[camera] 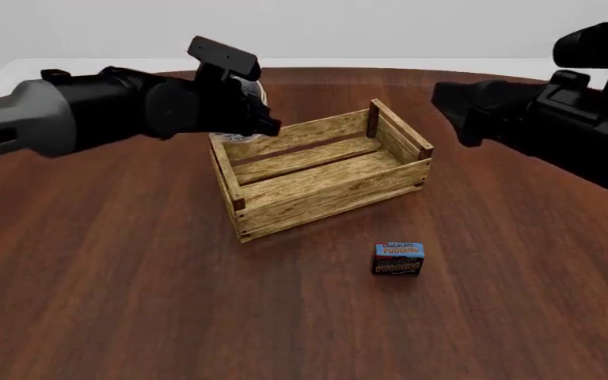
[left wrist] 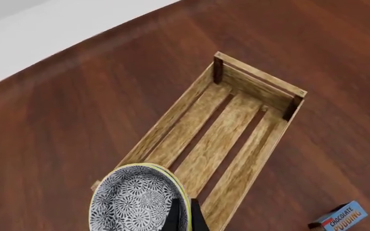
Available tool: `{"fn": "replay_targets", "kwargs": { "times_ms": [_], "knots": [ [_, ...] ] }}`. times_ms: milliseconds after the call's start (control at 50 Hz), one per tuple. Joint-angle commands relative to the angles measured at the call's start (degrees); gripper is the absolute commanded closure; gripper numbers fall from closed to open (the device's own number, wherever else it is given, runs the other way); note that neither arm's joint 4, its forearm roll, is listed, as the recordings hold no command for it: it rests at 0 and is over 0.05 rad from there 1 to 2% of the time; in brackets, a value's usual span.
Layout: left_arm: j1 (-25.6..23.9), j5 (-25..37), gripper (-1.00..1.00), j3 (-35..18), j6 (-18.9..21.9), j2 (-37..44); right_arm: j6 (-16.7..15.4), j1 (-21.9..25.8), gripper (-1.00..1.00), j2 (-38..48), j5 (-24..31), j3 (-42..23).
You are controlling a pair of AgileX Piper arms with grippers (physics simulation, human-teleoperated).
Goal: Stack the right bowl on the left bowl and place them in the tray.
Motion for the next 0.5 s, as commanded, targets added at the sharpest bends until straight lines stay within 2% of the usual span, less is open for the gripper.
{"fn": "replay_targets", "kwargs": {
  "times_ms": [20, 500],
  "knots": [
    [-1.86, 0.60, 1.00, -4.78, -0.32, 3.86, 0.30, -0.66, -1.00, 0.11, -0.13, -0.08],
    [-3.06, 1.45, 1.00, -12.47, -0.47, 12.98, 0.28, -1.26, -1.00, 0.02, -0.05, -0.20]
  ]
}}
